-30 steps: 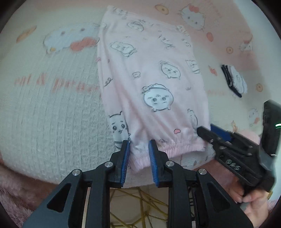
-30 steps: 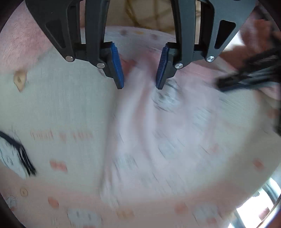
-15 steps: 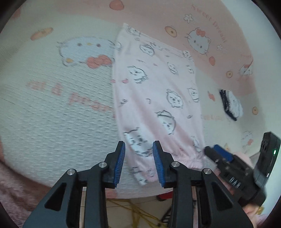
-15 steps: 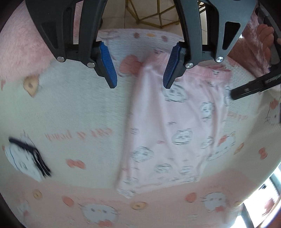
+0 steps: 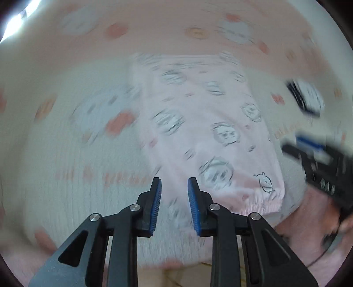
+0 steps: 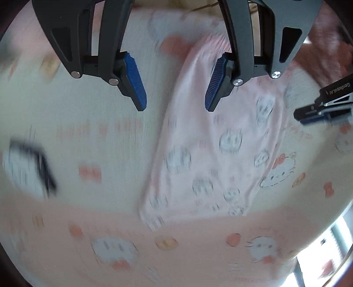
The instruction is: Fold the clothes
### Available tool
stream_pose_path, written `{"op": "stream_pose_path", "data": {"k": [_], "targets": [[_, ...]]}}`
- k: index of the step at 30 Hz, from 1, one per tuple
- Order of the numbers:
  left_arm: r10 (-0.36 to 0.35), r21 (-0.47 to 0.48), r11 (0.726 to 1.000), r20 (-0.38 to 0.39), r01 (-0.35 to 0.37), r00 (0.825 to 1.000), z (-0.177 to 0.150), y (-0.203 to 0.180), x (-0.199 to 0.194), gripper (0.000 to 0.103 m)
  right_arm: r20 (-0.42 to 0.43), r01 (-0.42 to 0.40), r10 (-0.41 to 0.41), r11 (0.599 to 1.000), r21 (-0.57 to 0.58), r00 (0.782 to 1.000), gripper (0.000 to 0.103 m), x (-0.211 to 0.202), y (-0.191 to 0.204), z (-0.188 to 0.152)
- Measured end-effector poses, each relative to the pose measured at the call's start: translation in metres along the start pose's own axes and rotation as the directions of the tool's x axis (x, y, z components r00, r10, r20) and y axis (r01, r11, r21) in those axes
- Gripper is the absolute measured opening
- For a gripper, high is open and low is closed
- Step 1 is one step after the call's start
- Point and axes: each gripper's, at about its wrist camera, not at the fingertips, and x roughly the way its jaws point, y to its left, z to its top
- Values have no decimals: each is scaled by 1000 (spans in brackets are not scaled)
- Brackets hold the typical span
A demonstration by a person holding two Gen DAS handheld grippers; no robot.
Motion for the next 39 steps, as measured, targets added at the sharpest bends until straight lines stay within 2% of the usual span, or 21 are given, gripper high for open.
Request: {"op": "stream_pose_path", "data": {"k": [2,4,5,6,7,8,9,13,14,15,17,19,22,23,25,26,30,32,36,38,39], "targets": [[22,92,996,-92,-13,995,3,-9,25,29,0,-14,14,998,-66,1000,57,13,10,7],[55,171,985,-132,-32,990,-2,-13,36,31,-66,-62,55,993,-100,996,57,43,20,7],[67,202,979,-150,-36,986,-5,-13,37,34,-119,-54,38,990,-133,992,55,59,24,2],[75,227,973,-173,-34,982,-7,-11,36,37,-155,-24,-3,984,-178,988,60,72,27,-2],[72,233,972,-198,-25,978,-9,-7,36,41,-145,-5,-23,981,-195,989,66,72,25,-3],[63,228,974,-224,-10,972,-11,0,35,49,-154,16,-46,982,-186,987,69,71,20,-1],[54,223,975,-250,4,967,-13,6,35,51,-172,34,-61,987,-156,983,69,71,10,1],[-14,169,984,-205,50,979,-1,18,27,51,-195,173,-183,983,-67,964,67,63,-21,-3],[-31,156,986,-189,61,982,3,21,24,51,-179,188,-196,980,-58,964,62,58,-25,-3],[-42,151,986,-170,68,984,6,19,24,51,-143,177,-183,983,-54,973,61,51,-24,-1],[-51,153,986,-147,74,988,13,9,29,51,-68,93,-98,993,-78,993,61,37,-11,2],[-17,153,987,-177,45,984,12,4,40,51,-75,13,-23,992,-126,997,61,37,4,-1],[27,126,992,-211,0,977,17,12,43,51,-185,50,-89,978,-204,979,65,57,16,-18],[47,98,995,-190,-29,981,23,23,38,51,-181,57,-87,985,-163,980,73,53,7,-19],[81,64,995,-121,-73,989,34,39,29,51,-216,58,-66,997,-46,974,69,45,-19,-17],[93,60,994,-93,-88,991,39,43,27,51,-201,53,-54,999,-11,978,61,42,-30,-15],[96,79,993,-30,-93,995,59,35,38,51,-115,-1,8,998,65,993,60,41,-56,19],[131,107,986,-21,-128,991,71,23,54,51,-73,-20,24,998,57,997,61,49,-59,38],[154,107,984,-99,-143,983,96,36,79,56,-132,18,-20,1000,-16,991,62,78,-50,34],[214,122,972,-122,-199,969,95,48,75,56,-146,67,-69,998,-15,987,73,79,-59,29],[243,123,966,-124,-228,962,91,56,72,56,-156,93,-90,996,11,984,73,78,-70,29]]}}
